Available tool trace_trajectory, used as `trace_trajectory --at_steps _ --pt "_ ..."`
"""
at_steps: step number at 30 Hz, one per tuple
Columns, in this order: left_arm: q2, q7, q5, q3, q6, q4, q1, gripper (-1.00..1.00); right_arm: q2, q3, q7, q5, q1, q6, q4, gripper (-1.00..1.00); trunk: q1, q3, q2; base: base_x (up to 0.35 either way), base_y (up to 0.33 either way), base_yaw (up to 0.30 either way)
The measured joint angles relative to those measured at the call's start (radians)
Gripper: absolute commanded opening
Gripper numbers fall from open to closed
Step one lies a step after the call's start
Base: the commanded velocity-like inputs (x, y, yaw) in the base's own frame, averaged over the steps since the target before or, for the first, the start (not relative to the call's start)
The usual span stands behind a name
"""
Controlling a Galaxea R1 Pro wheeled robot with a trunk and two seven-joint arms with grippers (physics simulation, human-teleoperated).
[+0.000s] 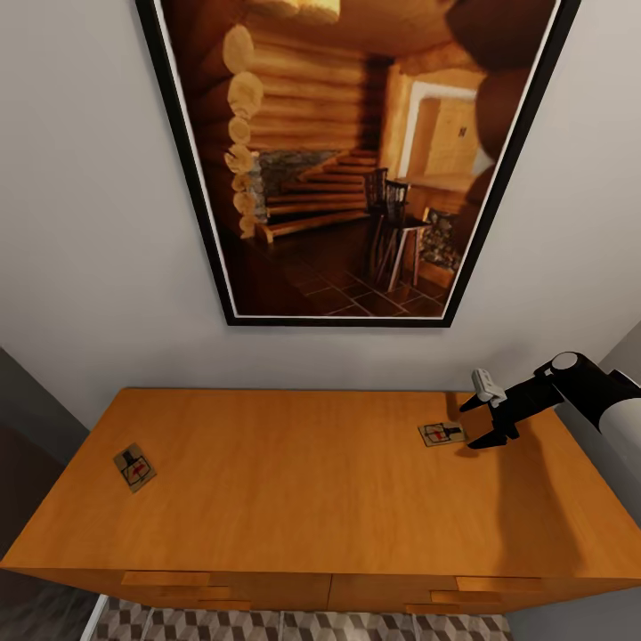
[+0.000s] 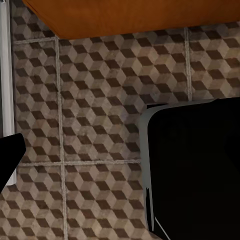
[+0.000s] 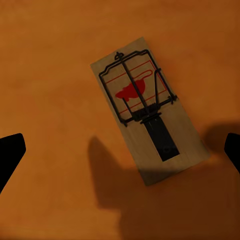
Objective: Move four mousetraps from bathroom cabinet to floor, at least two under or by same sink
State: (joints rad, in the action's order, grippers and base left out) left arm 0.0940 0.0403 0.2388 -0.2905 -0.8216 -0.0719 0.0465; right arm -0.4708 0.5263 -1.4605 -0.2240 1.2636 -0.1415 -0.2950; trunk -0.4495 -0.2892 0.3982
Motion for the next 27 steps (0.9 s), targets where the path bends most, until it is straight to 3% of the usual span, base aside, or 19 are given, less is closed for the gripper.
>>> trace_trajectory --at_steps 27 --pt "0.0 0.0 0.0 0.0 0.0 0.0 0.0 1.0 0.0 0.0 0.001 -0.001 0.0 0.0 0.003 1.0 0.0 0.0 0.0 0.019 0.0 0.0"
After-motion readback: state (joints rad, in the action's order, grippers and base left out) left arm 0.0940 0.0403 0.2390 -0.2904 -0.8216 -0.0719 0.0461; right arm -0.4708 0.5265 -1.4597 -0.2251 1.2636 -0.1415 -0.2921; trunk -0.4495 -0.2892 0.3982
